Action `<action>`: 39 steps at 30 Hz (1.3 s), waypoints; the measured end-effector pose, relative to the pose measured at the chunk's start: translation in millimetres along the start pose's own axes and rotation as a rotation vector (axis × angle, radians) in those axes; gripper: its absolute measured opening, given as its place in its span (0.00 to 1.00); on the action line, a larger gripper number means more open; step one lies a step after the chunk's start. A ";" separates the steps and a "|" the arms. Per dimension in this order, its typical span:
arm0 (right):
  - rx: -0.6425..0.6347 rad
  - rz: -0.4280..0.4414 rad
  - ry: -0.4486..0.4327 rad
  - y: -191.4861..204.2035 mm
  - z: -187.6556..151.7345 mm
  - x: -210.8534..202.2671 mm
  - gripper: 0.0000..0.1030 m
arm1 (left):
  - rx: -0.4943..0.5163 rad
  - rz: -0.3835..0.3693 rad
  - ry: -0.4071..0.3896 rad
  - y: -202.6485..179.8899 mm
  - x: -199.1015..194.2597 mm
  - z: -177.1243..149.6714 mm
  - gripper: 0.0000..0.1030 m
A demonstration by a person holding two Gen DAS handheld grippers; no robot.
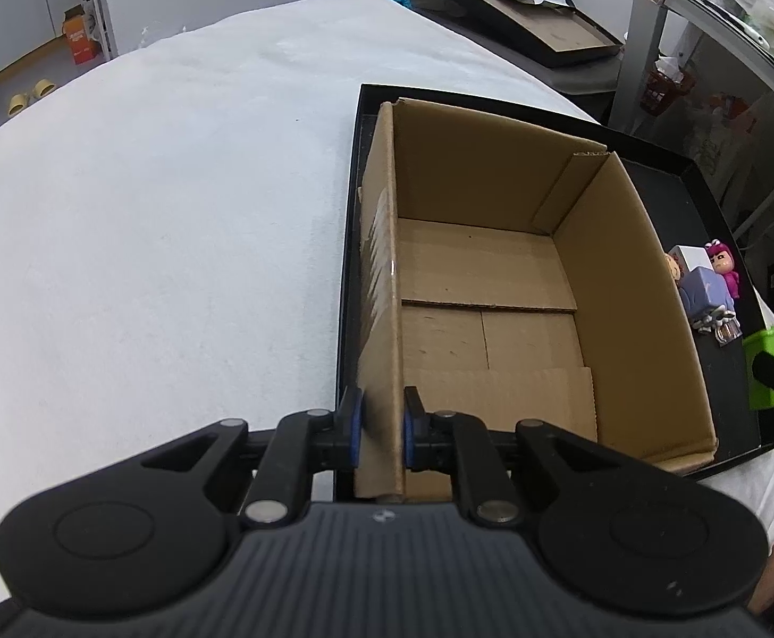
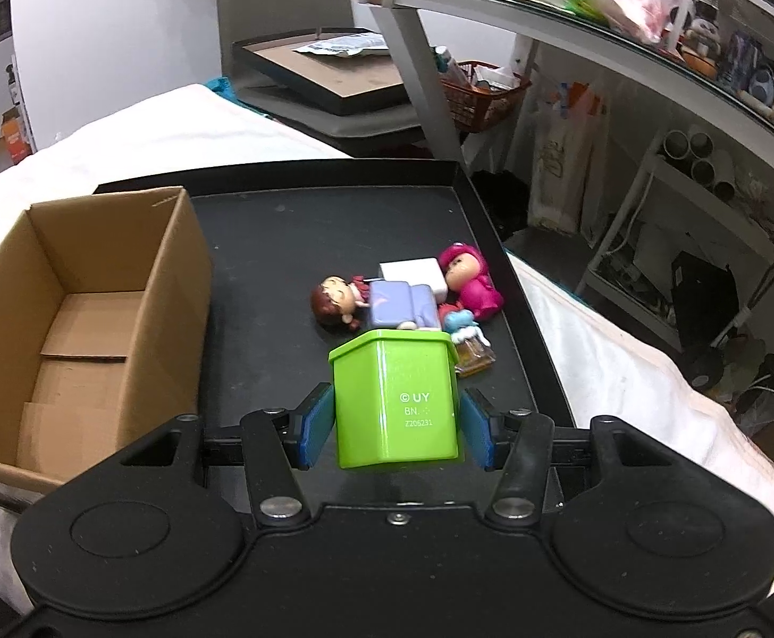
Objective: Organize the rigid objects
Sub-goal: 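Lift the green cup over the box with the right tool while the left tool holds the box, then open the right tool to drop the cup into the box while the left tool releases the wall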
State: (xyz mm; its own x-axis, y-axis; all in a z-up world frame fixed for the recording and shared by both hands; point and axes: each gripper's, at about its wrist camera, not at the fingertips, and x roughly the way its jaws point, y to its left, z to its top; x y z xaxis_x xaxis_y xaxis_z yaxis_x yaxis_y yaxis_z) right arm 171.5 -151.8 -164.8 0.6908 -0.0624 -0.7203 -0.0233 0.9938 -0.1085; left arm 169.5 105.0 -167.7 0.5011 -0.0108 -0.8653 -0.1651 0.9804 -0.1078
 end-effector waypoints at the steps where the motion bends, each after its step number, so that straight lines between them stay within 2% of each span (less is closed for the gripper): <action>1: -0.002 0.003 0.001 1.5 1.5 -0.1 0.49 | 0.000 -0.002 -0.001 0.3 0.1 -0.5 0.13; 18: -0.114 0.082 -0.057 65.4 40.9 -16.8 0.49 | -0.030 -0.045 -0.011 10.4 0.1 -3.8 0.13; 25: -0.119 0.234 -0.024 89.8 52.2 -19.1 0.49 | -0.033 -0.059 -0.014 14.2 1.6 -4.4 0.13; 39: -0.212 0.323 -0.011 144.5 63.9 -4.4 0.49 | -0.074 -0.116 -0.014 34.3 2.7 -7.1 0.14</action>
State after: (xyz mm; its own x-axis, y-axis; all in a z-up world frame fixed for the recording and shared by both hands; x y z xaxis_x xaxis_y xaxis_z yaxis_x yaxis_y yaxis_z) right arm 211.3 -2.0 -133.5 0.6310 0.2529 -0.7334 -0.3889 0.9211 -0.0171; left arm 159.2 137.1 -177.2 0.5320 -0.1202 -0.8382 -0.1670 0.9555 -0.2431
